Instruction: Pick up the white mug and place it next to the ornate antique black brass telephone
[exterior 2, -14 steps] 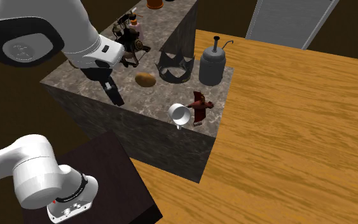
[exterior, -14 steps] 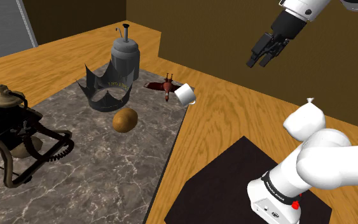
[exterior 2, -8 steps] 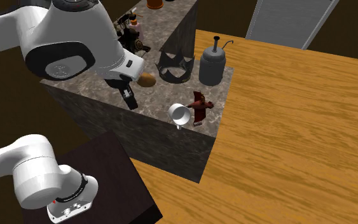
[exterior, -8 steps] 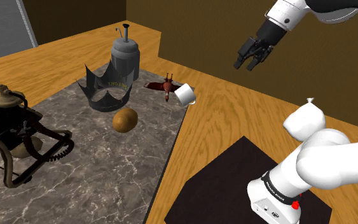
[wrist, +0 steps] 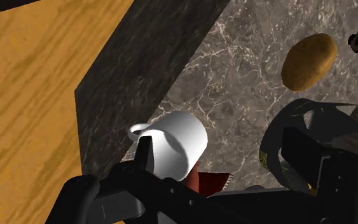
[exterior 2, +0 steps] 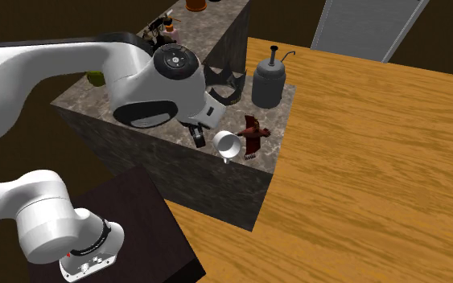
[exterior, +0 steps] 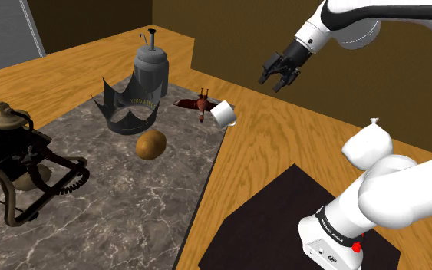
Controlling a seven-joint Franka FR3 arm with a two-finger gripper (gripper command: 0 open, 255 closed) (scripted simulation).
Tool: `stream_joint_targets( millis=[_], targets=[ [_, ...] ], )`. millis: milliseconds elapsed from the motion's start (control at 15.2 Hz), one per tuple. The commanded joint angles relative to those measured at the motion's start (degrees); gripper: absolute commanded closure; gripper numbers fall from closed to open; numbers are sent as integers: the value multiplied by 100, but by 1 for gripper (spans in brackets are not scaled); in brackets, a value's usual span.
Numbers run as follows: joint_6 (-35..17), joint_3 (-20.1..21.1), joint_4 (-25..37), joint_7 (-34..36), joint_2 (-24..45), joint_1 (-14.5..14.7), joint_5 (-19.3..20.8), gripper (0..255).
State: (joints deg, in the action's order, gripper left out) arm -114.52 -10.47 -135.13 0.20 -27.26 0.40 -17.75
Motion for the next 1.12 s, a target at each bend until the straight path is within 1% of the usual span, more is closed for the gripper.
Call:
stream_joint_targets(
  millis=[0, 198, 396, 594, 726, 1056],
  targets=[
    [-316, -174, 71, -158, 437, 77, -369, 0],
    [-648, -436, 246, -478, 1086, 202, -998, 0],
    [-852, -662, 503, -870, 1775, 306, -1743, 0],
    [-914, -815, 839, -1291, 2500, 344, -2564, 0],
    [-883, -863, 1102, -1556, 2994, 317, -3122, 0],
    [-1078, -763, 1107, -1687, 3227, 372, -3382, 0]
  ],
)
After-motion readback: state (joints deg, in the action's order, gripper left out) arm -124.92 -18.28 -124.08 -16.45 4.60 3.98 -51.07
